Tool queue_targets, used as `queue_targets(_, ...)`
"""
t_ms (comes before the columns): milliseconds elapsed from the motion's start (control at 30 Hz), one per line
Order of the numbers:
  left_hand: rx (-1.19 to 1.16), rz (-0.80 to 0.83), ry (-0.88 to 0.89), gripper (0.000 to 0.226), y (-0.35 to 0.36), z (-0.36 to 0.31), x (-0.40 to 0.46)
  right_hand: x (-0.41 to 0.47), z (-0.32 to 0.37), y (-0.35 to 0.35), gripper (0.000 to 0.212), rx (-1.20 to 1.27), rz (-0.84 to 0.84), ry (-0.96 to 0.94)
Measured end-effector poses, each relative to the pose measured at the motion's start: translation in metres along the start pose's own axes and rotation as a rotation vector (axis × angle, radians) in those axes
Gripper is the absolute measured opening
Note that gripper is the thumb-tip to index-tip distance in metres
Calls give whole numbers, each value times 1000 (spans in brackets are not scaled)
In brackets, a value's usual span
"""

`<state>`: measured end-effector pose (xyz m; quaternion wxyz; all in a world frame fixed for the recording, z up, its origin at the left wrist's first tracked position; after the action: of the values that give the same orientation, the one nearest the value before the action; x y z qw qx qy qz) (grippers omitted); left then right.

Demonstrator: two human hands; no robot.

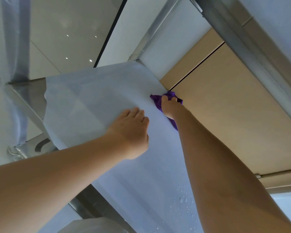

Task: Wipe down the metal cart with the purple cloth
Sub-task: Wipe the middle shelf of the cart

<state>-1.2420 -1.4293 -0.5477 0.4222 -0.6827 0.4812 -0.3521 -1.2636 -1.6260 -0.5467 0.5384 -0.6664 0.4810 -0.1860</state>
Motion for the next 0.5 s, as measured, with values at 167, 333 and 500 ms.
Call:
queue_targets(167, 4, -37, -3, 47, -2, 1, 1, -9, -20, -13, 64, 643, 135, 176)
queue_targets(333, 27, -63, 3, 44, 0, -2, 2, -26, -30, -45, 46, 533, -178, -119)
queue_targets(500, 0, -53, -8, 49, 1, 0, 4, -25, -15, -6, 47, 725, -175, -222)
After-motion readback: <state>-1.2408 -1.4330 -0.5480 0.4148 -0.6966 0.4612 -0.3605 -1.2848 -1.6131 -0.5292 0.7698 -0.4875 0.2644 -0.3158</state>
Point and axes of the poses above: each hand's wrist, its own x-axis towards the middle knuckle, its own y-axis out of the palm, z = x × y, the point moved 7 cm from there along x, towards the middle knuckle
